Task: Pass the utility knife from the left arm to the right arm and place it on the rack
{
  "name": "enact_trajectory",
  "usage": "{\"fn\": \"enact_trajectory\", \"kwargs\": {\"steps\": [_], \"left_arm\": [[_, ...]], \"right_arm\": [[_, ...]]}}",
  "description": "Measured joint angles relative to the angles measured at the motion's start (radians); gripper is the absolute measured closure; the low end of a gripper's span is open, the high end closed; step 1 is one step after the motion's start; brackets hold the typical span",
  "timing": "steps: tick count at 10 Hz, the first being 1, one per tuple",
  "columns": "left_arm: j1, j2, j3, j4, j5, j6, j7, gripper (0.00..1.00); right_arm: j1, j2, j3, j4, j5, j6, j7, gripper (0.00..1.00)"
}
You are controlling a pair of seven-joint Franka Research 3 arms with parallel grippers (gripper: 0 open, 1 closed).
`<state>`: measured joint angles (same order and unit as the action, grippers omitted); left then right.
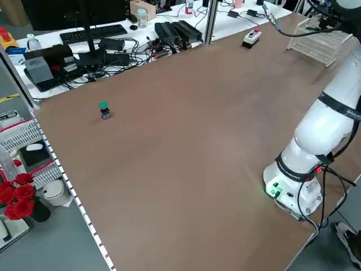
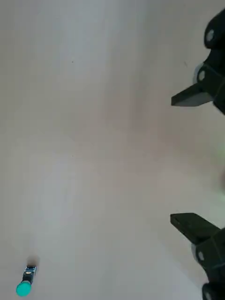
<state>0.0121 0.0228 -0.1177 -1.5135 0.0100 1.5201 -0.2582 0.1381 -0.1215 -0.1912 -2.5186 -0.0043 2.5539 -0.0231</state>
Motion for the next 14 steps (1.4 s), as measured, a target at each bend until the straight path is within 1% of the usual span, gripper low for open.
{"fn": "enact_trajectory", "kwargs": {"steps": [1,3,4,6,7,8,9,10,11,12,14], "left_arm": [[-0.001,0.003,-0.001,0.0,-0.001,0.0,-0.005,0.0],[-0.006,0.01,-0.006,0.0,-0.001,0.0,-0.013,0.0],[-0.009,0.012,-0.007,0.0,-0.001,0.0,-0.014,0.0],[-0.01,0.012,-0.008,0.002,-0.001,0.0,-0.015,0.0],[-0.008,0.012,-0.008,0.006,-0.001,0.0,-0.015,0.0],[-0.007,0.012,-0.007,0.007,-0.001,0.0,-0.015,0.0],[-0.007,0.013,-0.007,0.007,-0.001,0.0,-0.015,0.0],[-0.009,0.014,-0.008,0.007,-0.001,0.0,-0.015,0.0],[-0.012,0.015,-0.009,0.007,-0.001,0.0,-0.015,0.0],[-0.012,0.017,-0.01,0.007,-0.001,0.0,-0.015,0.0],[-0.012,0.017,-0.01,0.007,-0.001,0.0,-0.013,0.0]], "right_arm": [[0.0,0.0,-0.003,0.0,0.0,0.003,-0.01,0.58],[0.0,0.0,-0.013,0.0,0.0,0.009,-0.025,0.5],[0.0,0.0,-0.014,0.001,0.0,0.011,-0.027,0.37],[0.0,0.0,-0.014,0.002,0.0,0.011,-0.031,0.32],[0.0,-0.001,-0.014,0.006,0.0,0.011,-0.036,0.28],[0.0,-0.007,-0.014,0.02,0.0,-0.01,-0.042,0.16],[0.0,-0.022,-0.014,0.058,0.0,-0.086,-0.043,0.01],[0.0,-0.041,-0.014,0.133,0.0,-0.213,-0.043,0.0],[0.0,-0.056,-0.013,0.242,0.0,-0.355,-0.043,0.0],[0.0,-0.065,-0.012,0.356,0.0,-0.466,-0.043,0.0],[0.0,-0.066,-0.011,0.547,0.001,-0.6,-0.043,0.0]]}}
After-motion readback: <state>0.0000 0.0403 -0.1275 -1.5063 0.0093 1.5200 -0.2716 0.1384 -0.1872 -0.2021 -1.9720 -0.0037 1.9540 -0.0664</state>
